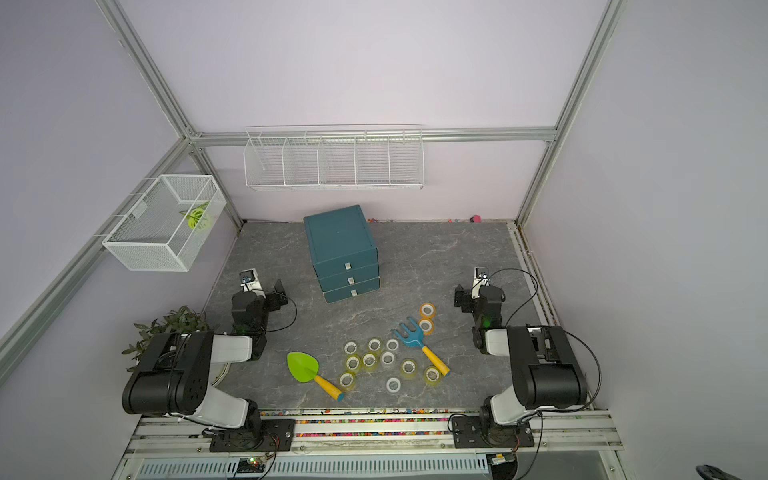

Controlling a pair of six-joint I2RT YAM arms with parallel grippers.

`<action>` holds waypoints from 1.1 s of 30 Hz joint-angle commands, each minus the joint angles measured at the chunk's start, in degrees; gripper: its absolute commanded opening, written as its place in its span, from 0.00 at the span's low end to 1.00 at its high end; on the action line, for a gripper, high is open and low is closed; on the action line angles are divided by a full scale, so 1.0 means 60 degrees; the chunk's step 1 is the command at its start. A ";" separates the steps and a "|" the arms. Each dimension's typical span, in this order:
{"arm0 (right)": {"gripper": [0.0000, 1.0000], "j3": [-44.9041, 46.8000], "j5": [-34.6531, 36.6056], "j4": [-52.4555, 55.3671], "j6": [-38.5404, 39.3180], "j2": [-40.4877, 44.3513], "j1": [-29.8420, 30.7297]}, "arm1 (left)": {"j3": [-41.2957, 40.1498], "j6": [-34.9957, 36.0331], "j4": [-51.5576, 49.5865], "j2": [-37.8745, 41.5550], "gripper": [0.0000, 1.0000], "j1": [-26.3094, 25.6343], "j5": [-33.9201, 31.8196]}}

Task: Place the transparent tape into the drawer according to color
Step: Open the drawer in the storage box.

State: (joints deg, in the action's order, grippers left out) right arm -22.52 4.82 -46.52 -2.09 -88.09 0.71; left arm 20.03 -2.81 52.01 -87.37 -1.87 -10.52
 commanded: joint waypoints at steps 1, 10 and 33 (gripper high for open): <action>0.99 -0.0101 -0.0071 0.0093 -0.0056 0.0168 -0.0023 | 0.0158 -0.0074 -0.0013 0.0104 1.00 0.0062 0.0147; 0.99 -0.0105 -0.0073 0.0100 -0.0067 0.0173 -0.0030 | 0.0160 -0.0070 -0.0012 0.0104 1.00 0.0053 0.0150; 0.99 -0.2227 0.3259 0.4989 0.0199 0.2267 0.1528 | 0.2477 -0.2194 -0.5008 0.1972 1.00 0.0077 -0.1987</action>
State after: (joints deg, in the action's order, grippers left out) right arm -35.31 15.46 -24.93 -1.76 -75.57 7.64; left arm 34.17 -9.72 29.74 -76.97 -1.83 -17.87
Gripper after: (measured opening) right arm 0.994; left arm 0.998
